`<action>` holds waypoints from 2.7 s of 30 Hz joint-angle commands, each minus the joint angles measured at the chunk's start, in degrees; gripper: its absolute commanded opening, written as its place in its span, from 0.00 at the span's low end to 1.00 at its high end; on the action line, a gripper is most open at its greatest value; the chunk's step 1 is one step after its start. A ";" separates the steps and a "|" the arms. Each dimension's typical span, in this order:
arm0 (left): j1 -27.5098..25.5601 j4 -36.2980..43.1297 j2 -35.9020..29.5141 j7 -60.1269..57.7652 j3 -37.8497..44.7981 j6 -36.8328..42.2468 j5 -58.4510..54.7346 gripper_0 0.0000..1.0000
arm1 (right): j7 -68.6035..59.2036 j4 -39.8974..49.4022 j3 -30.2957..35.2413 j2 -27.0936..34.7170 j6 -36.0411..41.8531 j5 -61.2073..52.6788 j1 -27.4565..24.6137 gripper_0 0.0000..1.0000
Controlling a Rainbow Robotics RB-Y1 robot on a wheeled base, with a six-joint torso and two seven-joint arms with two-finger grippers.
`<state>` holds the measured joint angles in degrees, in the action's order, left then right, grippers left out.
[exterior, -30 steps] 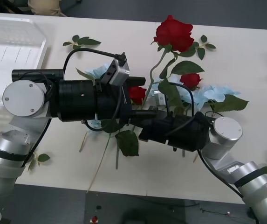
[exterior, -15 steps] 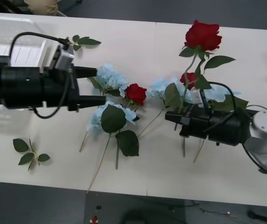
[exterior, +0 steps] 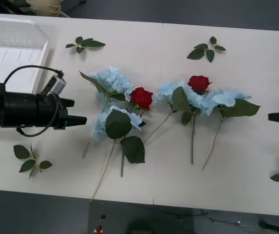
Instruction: Put the red flowers into the right box and the blue flowers into the left box
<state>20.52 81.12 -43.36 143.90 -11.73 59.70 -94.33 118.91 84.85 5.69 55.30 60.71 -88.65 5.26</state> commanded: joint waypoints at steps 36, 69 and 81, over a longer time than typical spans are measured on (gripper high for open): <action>21.67 -20.39 4.69 -0.47 -10.51 -7.58 8.11 0.00 | -32.34 -28.51 -2.97 9.13 -3.14 47.08 11.09 0.00; 28.43 -42.27 -23.79 -2.75 -9.54 -3.45 20.24 0.02 | -32.34 11.65 -3.41 4.29 7.06 33.54 2.12 0.93; 28.52 -44.03 -23.44 -2.84 -9.54 -8.11 18.31 0.91 | -32.25 22.64 -4.99 -6.52 2.31 33.02 -1.92 0.96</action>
<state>47.34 36.47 -64.86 143.90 -22.51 51.82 -74.20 86.67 106.28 1.97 50.82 64.01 -56.08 2.30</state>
